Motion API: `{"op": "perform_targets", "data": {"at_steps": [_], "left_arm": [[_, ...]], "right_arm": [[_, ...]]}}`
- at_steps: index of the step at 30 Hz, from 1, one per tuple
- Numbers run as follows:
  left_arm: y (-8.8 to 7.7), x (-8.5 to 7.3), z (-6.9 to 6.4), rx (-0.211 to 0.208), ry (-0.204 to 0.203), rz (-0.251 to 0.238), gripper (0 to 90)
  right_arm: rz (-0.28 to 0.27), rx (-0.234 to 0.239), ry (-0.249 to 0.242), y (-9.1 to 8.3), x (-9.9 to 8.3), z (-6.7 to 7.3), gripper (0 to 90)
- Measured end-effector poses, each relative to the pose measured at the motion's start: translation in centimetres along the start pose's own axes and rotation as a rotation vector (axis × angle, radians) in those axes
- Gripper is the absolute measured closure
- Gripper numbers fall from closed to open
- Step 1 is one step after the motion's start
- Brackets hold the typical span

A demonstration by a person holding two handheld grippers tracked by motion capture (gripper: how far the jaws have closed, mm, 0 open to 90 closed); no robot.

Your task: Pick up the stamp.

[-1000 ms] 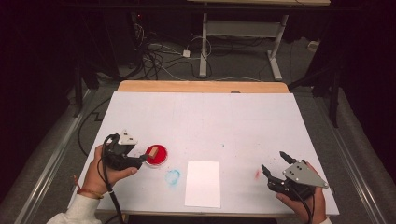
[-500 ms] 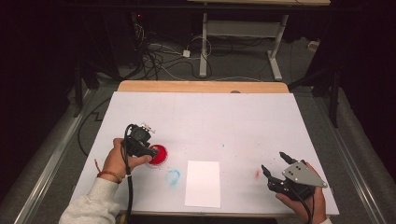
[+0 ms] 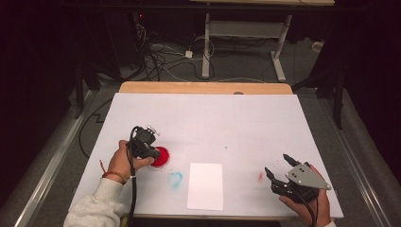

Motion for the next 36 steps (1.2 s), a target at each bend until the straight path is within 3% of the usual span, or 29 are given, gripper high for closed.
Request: {"op": "perform_targets", "data": {"at_steps": [7,12,18,36], "left_arm": [[0.13,0.03,-0.34,0.001,0.029,0.008,73.4],[0.23,-0.04,-0.57,0.012,0.104,0.022,73.8],[0.33,-0.16,-0.31,-0.011,0.102,0.014,74.0],[-0.15,-0.22,-0.5,0.016,0.144,0.007,73.9]], "right_arm": [[0.005,0.004,-0.002,0.04,-0.03,0.07,29.7],[0.009,0.013,-0.007,0.09,-0.07,0.17,29.8],[0.01,0.019,-0.008,0.08,-0.05,0.29,29.8],[0.008,0.016,-0.004,0.15,-0.02,0.11,29.7]]}}
Point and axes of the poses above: each handheld gripper's, and its own axes: y roughly forward along the jaws, x roughly out of its top, z roughly to its left, the point moved 6 cm from there along y, roughly forward along the jaws, and after that the axes turned 8 degrees about -z, right-handed, at the moved point
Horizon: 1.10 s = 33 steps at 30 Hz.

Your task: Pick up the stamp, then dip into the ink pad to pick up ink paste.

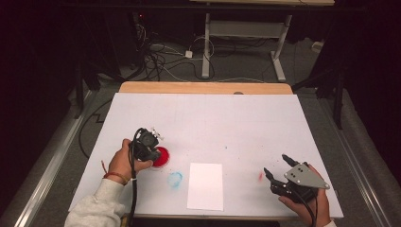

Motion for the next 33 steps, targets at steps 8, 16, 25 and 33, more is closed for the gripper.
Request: {"op": "perform_targets", "data": {"at_steps": [8,16,25,33], "left_arm": [[-2.1,0.3,0.3,-0.008,0.012,-0.075,73.9],[-4.4,0.6,0.4,-0.004,0.013,-0.143,73.9],[-5.3,0.9,-0.1,-0.003,0.025,-0.161,73.9],[-5.7,1.2,-0.5,-0.015,0.049,-0.164,73.9]], "right_arm": [[0.004,-0.008,0.003,0.2,0.0,-0.2,29.7],[0.006,-0.009,0.002,0.1,-0.1,-0.2,29.7],[0.003,-0.004,0.0,0.1,0.0,-0.1,29.7],[0.006,-0.008,0.006,0.0,-0.2,-0.2,29.7]]}}
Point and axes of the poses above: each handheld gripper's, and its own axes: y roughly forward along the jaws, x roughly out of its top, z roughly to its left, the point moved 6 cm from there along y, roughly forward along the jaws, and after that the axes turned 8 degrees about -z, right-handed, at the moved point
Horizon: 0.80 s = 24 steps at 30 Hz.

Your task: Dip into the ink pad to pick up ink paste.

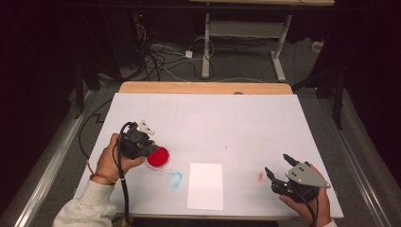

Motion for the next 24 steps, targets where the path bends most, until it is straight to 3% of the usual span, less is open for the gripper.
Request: {"op": "perform_targets", "data": {"at_steps": [7,17,20,24], "left_arm": [[0.3,0.6,-0.3,-0.015,0.021,0.009,73.9],[3.9,-0.6,-0.3,-0.054,0.036,0.132,73.8],[5.0,-1.1,0.0,-0.039,0.037,0.17,73.8],[5.6,-1.3,0.1,-0.052,0.03,0.178,73.8]], "right_arm": [[0.004,0.002,-0.005,-0.1,-0.2,0.0,29.7],[0.0,0.004,-0.009,-0.2,0.0,0.3,29.7],[0.001,0.001,-0.007,-0.3,-0.1,0.2,29.7],[0.001,0.001,-0.007,-0.3,-0.1,0.2,29.7]]}}
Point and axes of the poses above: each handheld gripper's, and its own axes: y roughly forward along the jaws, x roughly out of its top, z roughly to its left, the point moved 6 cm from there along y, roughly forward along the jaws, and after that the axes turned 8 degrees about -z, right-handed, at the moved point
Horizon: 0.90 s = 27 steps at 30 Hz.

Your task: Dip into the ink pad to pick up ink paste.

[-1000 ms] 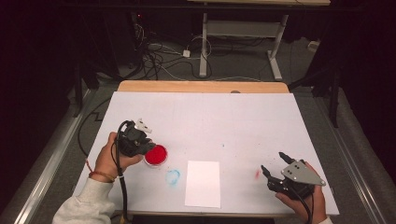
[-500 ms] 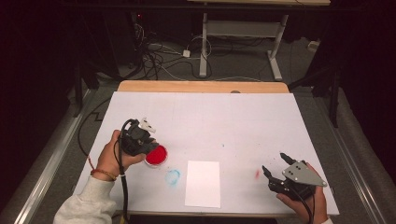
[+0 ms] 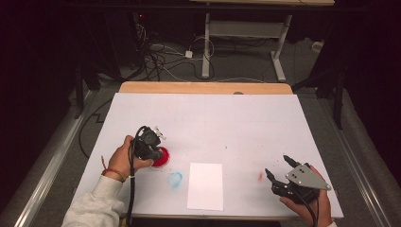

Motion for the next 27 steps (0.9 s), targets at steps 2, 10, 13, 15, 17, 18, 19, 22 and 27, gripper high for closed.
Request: {"op": "perform_targets", "data": {"at_steps": [2,10,13,15,17,18,19,22,27], "left_arm": [[0.28,-0.08,-0.04,-0.005,0.0,0.006,73.8],[0.56,-0.39,0.26,-0.032,-0.028,-0.009,73.9],[0.67,-0.38,0.21,-0.03,-0.036,-0.008,73.9],[0.68,-0.38,0.22,-0.03,-0.038,-0.007,73.9],[0.71,-0.36,0.17,-0.022,-0.031,-0.004,73.9],[0.72,-0.32,0.11,-0.016,-0.028,0.0,73.9],[0.76,-0.3,0.06,-0.013,-0.027,0.0,73.9],[0.77,-0.28,0.01,-0.006,-0.021,0.006,73.9],[0.81,-0.26,-0.12,0.007,-0.015,0.01,73.9]], "right_arm": [[0.001,0.002,-0.004,0.02,-0.01,0.01,29.7],[0.001,0.004,-0.006,0.03,0.0,0.06,29.7],[0.001,0.004,-0.003,0.03,0.02,0.1,29.7],[0.001,0.004,-0.002,0.02,0.04,0.13,29.7],[0.0,0.004,-0.003,0.02,0.05,0.16,29.7],[0.001,0.005,-0.003,0.03,0.05,0.17,29.7],[0.002,0.005,-0.002,0.04,0.04,0.17,29.7],[0.003,0.005,-0.002,0.05,0.03,0.2,29.7],[0.004,0.005,-0.003,0.07,-0.01,0.21,29.7]]}}
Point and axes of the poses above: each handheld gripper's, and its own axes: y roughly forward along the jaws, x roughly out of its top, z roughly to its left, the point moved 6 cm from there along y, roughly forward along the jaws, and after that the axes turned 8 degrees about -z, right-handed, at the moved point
